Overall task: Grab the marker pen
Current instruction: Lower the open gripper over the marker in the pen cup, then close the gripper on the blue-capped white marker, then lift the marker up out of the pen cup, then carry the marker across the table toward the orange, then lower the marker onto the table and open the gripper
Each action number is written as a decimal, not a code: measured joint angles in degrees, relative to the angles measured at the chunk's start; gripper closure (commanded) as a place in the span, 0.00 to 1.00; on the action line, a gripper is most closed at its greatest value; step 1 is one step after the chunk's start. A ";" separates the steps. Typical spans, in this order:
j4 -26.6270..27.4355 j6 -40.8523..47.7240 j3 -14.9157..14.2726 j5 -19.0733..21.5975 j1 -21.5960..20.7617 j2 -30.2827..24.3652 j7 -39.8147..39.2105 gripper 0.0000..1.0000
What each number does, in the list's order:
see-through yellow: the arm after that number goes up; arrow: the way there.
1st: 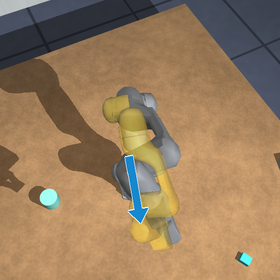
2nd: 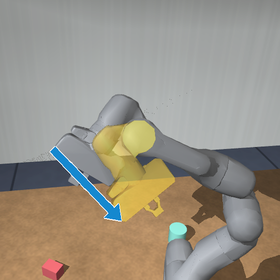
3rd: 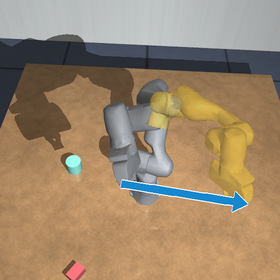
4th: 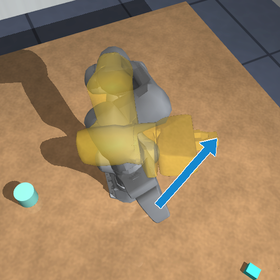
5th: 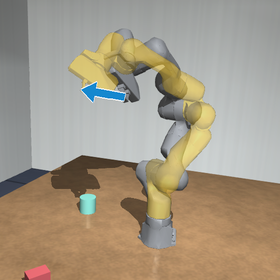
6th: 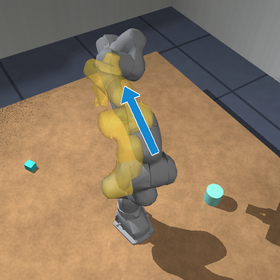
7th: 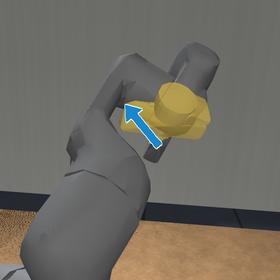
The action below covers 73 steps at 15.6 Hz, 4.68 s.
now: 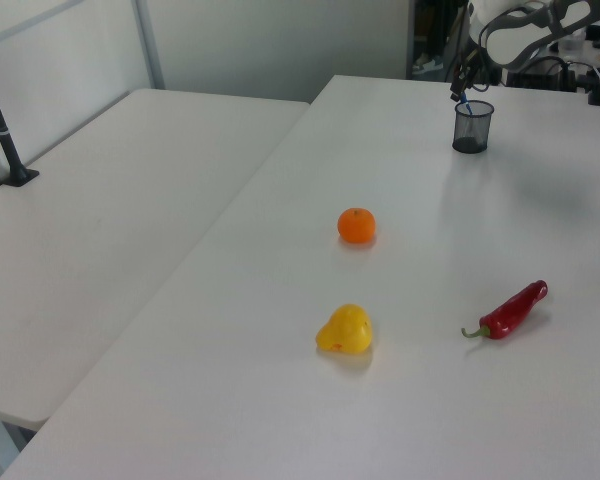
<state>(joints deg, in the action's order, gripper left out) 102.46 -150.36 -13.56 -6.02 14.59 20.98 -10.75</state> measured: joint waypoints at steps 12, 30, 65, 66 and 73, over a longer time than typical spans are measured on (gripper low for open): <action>0.12 -1.17 -0.08 -1.05 0.23 0.91 0.00 1.00; -0.43 7.45 0.71 7.02 -1.48 -14.88 0.32 1.00; 0.34 28.28 29.62 7.81 -13.48 -1.53 15.46 1.00; 0.34 27.76 29.62 7.44 -13.50 -1.13 15.46 1.00; 0.37 25.53 29.62 6.16 -13.55 0.50 15.48 1.00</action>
<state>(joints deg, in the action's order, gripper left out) 102.83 -124.84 16.06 0.14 1.04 21.48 4.73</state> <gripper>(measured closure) 0.824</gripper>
